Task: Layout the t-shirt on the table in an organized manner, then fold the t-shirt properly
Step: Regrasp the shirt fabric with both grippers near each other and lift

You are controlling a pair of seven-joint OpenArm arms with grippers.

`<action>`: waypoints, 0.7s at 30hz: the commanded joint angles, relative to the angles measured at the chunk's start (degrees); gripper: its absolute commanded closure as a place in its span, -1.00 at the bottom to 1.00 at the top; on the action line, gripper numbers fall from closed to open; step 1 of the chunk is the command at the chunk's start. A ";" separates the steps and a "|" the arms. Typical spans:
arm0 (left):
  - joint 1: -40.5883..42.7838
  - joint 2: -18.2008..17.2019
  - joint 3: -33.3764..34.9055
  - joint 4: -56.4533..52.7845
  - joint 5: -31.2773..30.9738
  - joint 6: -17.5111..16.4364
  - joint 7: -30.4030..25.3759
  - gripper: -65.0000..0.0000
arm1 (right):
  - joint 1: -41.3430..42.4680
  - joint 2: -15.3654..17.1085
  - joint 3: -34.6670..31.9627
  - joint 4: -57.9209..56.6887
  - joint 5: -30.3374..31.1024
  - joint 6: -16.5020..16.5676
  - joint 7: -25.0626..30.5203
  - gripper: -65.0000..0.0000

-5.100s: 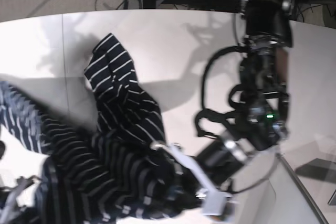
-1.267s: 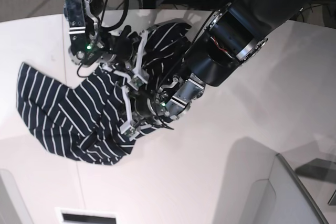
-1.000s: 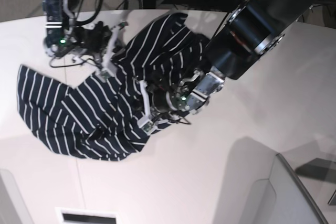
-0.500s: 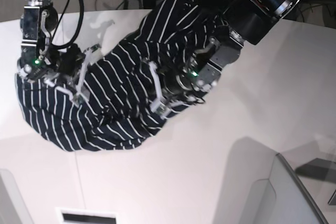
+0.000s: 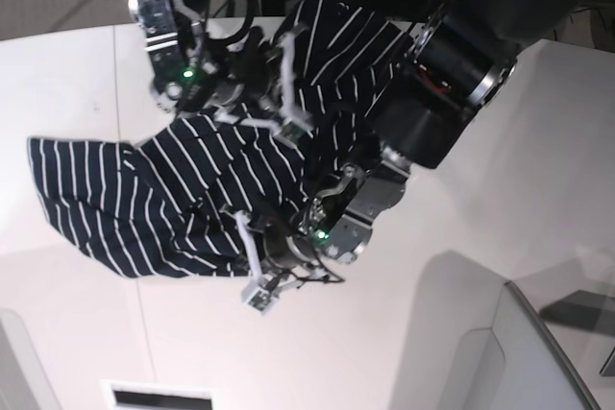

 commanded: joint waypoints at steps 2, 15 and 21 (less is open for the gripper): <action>-2.47 2.64 -0.10 -4.50 -0.21 -1.96 -4.78 1.00 | 1.82 -0.20 -0.53 -1.63 1.42 -2.94 3.03 1.00; -1.76 5.19 -0.36 -17.42 20.63 -2.13 -11.47 1.00 | 5.07 2.35 -2.99 -18.69 1.78 -8.39 7.60 1.00; -0.09 0.44 -0.36 -17.60 21.33 -1.96 -11.03 1.00 | 5.60 7.18 -2.99 -18.77 1.78 -13.66 7.51 1.00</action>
